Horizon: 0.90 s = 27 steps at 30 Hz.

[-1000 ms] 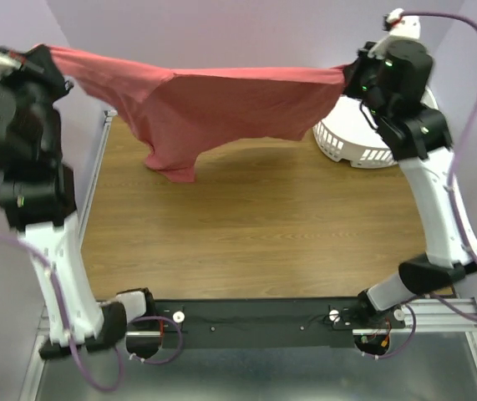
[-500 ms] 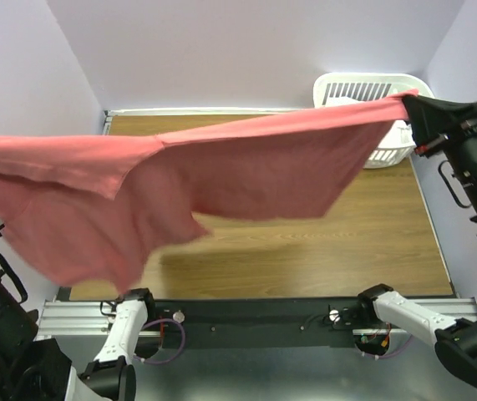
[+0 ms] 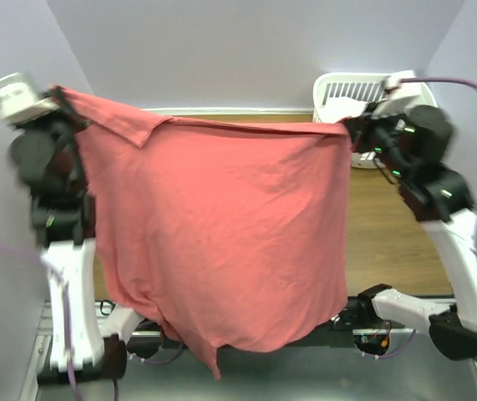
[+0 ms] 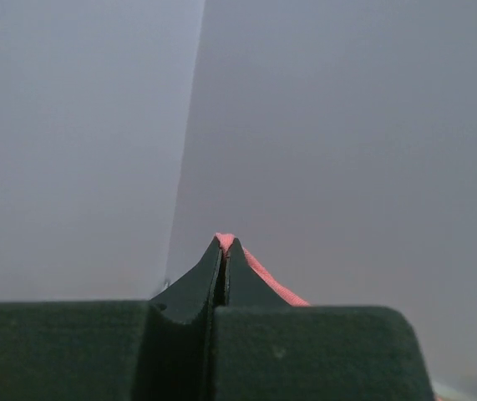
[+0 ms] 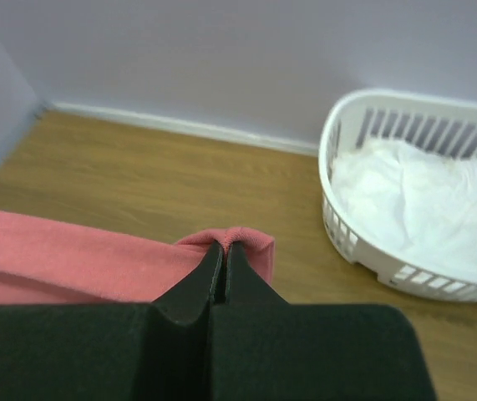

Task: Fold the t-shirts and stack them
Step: Flatten the tshirt out, then fold the tshirt

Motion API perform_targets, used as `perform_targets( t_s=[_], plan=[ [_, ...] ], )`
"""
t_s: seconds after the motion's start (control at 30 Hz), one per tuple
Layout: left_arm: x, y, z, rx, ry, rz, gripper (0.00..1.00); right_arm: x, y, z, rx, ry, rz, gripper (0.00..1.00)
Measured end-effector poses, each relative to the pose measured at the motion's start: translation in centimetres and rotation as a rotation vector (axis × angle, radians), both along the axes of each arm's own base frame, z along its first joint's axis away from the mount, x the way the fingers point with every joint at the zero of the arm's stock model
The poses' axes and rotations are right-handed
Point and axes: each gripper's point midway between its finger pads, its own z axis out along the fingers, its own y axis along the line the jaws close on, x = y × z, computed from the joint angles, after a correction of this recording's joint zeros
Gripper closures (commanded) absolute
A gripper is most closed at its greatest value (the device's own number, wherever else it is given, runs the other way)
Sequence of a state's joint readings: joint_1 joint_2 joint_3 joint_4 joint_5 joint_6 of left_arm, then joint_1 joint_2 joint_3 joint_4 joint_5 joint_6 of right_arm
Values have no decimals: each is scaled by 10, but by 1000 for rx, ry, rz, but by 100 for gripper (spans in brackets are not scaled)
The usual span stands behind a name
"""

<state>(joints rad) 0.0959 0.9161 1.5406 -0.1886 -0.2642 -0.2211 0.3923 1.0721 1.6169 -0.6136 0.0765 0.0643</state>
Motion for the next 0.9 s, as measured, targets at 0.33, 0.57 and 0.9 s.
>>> perform_targets(
  t_s=[0.33, 0.57, 0.9],
  plan=[
    [212, -2, -377, -137, 869, -110, 100, 110, 3, -295, -380, 521, -147, 99],
    [254, -9, -460, -204, 1010, -151, 100, 160, -6, -365, -438, 563, -194, 99],
    [285, -16, -436, -242, 918, -198, 100, 210, -9, -362, -436, 473, -220, 99]
  ],
)
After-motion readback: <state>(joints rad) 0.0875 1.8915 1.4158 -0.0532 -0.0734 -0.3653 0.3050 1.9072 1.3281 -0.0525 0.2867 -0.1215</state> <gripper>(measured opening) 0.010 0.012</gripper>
